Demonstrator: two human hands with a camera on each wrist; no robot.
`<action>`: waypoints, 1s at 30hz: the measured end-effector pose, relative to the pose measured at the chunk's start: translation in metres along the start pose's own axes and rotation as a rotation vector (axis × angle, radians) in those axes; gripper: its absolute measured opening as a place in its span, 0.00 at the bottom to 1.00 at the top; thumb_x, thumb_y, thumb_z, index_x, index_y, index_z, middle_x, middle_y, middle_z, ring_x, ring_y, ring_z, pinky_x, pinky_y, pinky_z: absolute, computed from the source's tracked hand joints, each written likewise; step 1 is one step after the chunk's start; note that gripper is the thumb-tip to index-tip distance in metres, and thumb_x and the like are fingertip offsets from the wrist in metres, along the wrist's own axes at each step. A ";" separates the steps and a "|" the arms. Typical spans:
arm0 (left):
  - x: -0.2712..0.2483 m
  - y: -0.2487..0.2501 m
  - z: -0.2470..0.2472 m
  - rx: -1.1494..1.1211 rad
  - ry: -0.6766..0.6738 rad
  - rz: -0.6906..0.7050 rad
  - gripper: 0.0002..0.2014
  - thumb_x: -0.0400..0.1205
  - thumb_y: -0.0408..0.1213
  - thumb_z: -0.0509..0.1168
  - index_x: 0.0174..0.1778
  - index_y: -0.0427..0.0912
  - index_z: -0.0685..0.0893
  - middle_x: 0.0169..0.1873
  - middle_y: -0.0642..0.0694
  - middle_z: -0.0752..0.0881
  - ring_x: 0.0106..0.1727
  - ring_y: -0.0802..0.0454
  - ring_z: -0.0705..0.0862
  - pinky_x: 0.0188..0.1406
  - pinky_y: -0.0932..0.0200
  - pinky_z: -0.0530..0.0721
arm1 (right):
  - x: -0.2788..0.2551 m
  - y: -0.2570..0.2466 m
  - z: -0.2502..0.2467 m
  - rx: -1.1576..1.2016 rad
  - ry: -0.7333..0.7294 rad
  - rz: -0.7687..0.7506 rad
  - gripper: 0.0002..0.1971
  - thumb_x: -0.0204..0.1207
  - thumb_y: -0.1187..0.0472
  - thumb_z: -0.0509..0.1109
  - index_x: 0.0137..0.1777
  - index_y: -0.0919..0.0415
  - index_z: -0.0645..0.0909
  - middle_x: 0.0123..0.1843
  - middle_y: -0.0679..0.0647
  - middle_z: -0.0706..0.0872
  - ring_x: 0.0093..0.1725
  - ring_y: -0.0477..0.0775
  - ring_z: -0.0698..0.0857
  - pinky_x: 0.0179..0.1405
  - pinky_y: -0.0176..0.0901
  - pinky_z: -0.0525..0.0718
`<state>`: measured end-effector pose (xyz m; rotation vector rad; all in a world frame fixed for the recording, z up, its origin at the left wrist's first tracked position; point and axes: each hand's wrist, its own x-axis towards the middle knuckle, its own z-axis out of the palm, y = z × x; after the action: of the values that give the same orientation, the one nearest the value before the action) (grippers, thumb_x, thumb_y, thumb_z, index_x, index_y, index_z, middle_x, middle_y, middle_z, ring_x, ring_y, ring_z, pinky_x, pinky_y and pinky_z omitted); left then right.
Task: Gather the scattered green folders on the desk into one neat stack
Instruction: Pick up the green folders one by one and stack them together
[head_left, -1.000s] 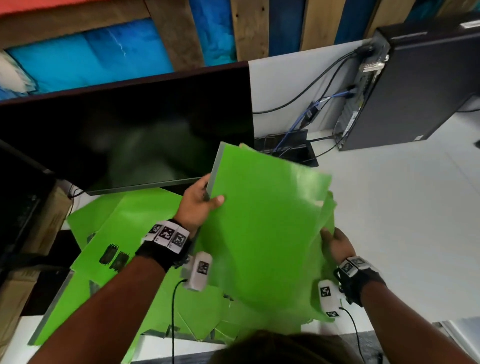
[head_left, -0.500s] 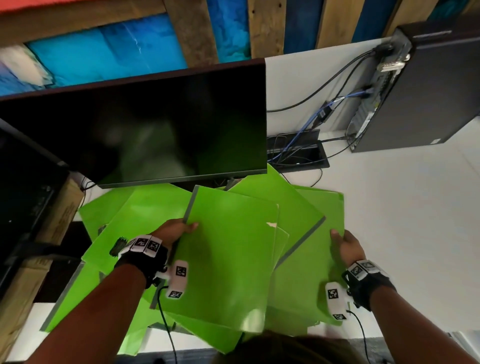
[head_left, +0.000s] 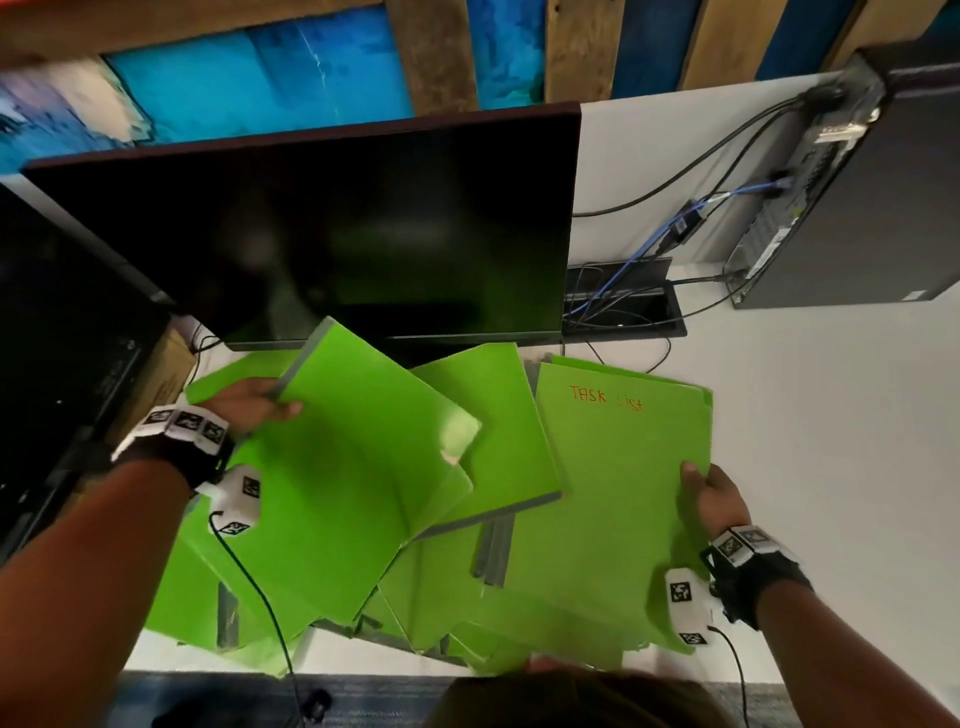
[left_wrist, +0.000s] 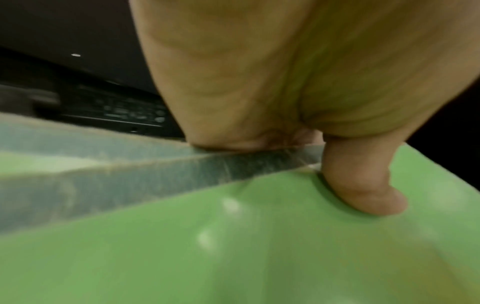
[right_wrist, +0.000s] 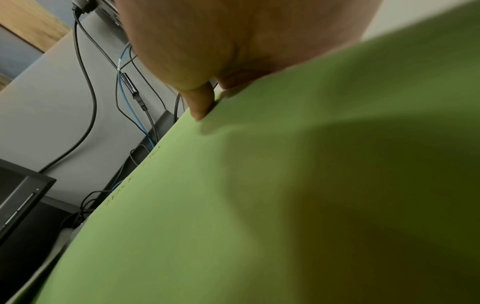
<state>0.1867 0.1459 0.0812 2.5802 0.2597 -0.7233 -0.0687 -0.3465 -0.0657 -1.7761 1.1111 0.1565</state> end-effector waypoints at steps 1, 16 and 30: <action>-0.002 -0.012 -0.005 -0.064 0.003 -0.026 0.23 0.78 0.43 0.71 0.69 0.46 0.77 0.56 0.41 0.82 0.56 0.43 0.78 0.52 0.51 0.76 | -0.001 -0.001 0.000 -0.003 0.000 -0.004 0.20 0.83 0.52 0.58 0.66 0.67 0.77 0.62 0.68 0.83 0.58 0.67 0.81 0.52 0.46 0.71; -0.062 -0.072 0.126 -1.184 0.043 -0.355 0.12 0.86 0.34 0.57 0.36 0.41 0.77 0.15 0.50 0.77 0.16 0.54 0.78 0.18 0.64 0.80 | -0.002 -0.002 -0.001 0.034 0.001 0.008 0.22 0.83 0.51 0.60 0.67 0.66 0.77 0.64 0.69 0.83 0.57 0.67 0.81 0.59 0.53 0.74; -0.042 -0.069 0.146 -0.652 0.148 -0.431 0.23 0.76 0.43 0.73 0.58 0.29 0.78 0.55 0.31 0.86 0.54 0.35 0.86 0.60 0.39 0.84 | 0.006 0.001 -0.001 0.021 -0.004 0.006 0.22 0.82 0.50 0.61 0.66 0.69 0.77 0.61 0.71 0.83 0.58 0.70 0.82 0.57 0.54 0.76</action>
<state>0.0654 0.1364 -0.0332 1.9611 0.9488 -0.4748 -0.0658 -0.3511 -0.0694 -1.7536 1.1121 0.1516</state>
